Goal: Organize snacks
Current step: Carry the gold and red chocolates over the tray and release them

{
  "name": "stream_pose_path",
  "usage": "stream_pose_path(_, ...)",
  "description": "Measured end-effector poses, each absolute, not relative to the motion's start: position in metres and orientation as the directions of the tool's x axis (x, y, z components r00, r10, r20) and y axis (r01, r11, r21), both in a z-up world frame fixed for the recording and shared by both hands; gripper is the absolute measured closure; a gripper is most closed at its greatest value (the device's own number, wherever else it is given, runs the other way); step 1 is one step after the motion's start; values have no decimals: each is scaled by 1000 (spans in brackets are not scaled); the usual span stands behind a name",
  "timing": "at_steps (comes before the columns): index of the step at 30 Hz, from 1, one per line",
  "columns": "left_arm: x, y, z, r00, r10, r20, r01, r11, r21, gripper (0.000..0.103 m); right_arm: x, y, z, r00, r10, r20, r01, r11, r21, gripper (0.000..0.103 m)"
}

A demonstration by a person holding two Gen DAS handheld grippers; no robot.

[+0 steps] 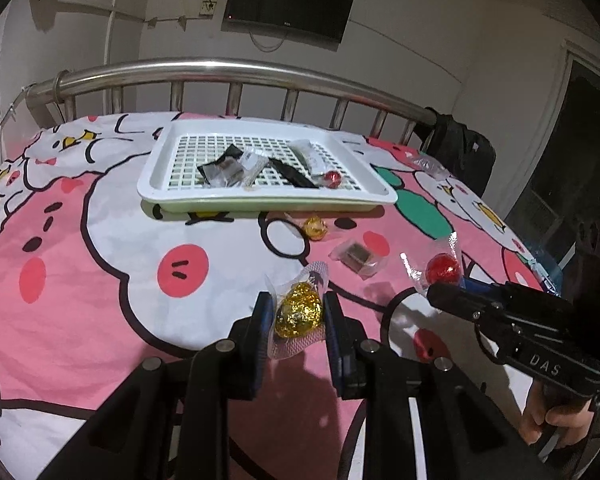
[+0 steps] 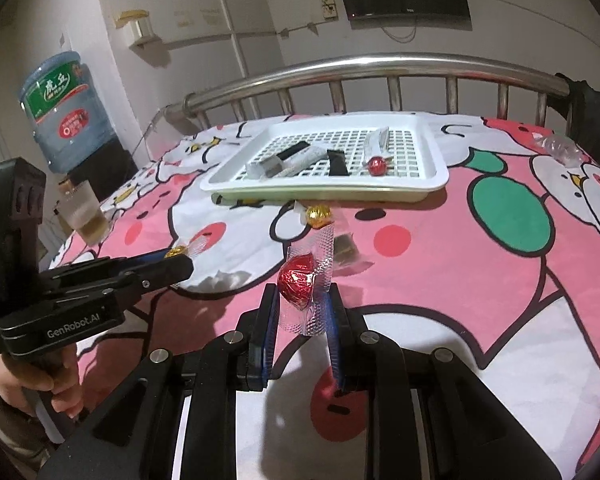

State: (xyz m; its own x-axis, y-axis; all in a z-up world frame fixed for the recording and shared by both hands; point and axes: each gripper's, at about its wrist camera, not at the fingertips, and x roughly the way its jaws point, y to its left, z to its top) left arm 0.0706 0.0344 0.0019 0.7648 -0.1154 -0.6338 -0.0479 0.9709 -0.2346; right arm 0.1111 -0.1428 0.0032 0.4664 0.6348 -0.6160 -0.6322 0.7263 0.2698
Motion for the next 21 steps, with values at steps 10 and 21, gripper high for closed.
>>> stream_pose_path(10, 69, 39, 33, 815, -112, -568, -32, 971, -236, 76, 124, -157, 33, 492, 659, -569, -634, 719, 285, 82)
stream_pose_path(21, 84, 47, 67, 855, -88, -511, -30, 976, -218, 76, 150, -168, 67, 497, 696, -517, -647, 695, 314, 82)
